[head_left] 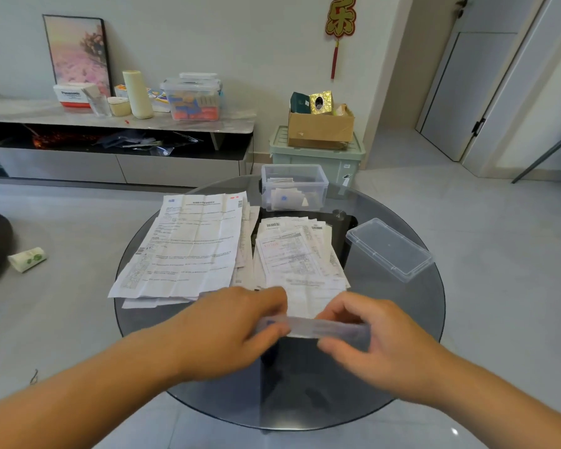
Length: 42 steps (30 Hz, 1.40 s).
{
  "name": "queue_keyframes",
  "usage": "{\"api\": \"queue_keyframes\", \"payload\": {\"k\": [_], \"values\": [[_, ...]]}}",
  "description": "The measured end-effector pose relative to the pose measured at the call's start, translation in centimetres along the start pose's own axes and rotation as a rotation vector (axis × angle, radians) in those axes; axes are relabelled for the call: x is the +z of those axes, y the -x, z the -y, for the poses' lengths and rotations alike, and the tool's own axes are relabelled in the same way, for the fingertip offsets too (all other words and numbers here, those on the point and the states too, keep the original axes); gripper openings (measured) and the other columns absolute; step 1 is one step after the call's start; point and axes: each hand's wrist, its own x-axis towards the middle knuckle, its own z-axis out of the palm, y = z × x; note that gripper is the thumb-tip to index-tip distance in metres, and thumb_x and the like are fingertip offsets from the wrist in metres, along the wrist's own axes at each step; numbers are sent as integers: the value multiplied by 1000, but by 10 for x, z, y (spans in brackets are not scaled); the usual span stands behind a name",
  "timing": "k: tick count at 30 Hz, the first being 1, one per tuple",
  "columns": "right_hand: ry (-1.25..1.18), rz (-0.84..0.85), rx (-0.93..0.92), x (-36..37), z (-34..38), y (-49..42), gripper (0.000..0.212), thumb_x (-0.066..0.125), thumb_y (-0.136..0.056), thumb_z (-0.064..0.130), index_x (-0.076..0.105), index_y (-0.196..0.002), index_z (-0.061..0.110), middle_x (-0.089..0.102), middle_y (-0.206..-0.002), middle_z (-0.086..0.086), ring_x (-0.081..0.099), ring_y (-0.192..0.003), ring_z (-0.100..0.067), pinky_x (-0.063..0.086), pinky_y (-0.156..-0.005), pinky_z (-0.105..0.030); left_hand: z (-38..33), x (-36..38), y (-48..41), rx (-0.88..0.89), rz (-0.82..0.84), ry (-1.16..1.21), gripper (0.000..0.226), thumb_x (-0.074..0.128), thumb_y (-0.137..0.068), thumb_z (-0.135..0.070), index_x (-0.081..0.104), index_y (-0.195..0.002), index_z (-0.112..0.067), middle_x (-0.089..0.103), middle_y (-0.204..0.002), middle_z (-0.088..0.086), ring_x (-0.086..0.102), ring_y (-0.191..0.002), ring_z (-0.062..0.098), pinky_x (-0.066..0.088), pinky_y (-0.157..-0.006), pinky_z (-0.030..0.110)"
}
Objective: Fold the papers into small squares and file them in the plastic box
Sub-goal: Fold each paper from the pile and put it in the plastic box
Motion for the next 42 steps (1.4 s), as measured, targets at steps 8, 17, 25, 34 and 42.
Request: {"api": "queue_keyframes", "payload": {"k": [8, 17, 25, 34, 42], "values": [[-119, -97, 308, 18, -15, 10, 47, 74, -88, 28, 46, -123, 42, 64, -112, 19, 64, -76, 8, 50, -63, -11, -16, 20, -1, -183, -64, 86, 22, 52, -97, -51, 34, -101, -38, 60, -75, -5, 56, -66, 11, 46, -62, 23], [329, -199, 325, 38, -31, -15, 88, 68, -82, 59, 12, -147, 42, 47, -130, 12, 47, -117, -12, 46, -101, -34, -4, 45, -15, -254, -143, -220, 73, 60, -87, -62, 26, -146, -36, 31, -139, -1, 42, -126, 19, 41, -104, 32], [396, -186, 158, 51, -25, -6, 48, 64, -81, 65, 54, -121, 39, 28, -114, 13, 26, -109, -8, 26, -93, -25, -4, 52, -5, -85, 1, -276, 59, 15, -91, -64, 39, -140, -41, 32, -145, -2, 31, -131, 19, 30, -112, 34], [351, 3, 272, 21, -34, -2, 43, 68, -85, 57, 52, -124, 48, 31, -115, 18, 29, -115, -8, 33, -98, -25, -11, 46, -5, -179, -9, -229, 61, 41, -91, -72, 35, -141, -38, 35, -143, -10, 37, -128, 13, 32, -111, 29], [355, 98, 48, 28, -27, -1, 22, 60, -98, 30, 61, -117, 41, 41, -120, 27, 36, -116, -3, 40, -94, -17, -14, 34, -21, -387, 119, 75, 88, 83, -68, -61, 40, -139, -32, 54, -132, -12, 57, -111, 10, 53, -92, 27]]}}
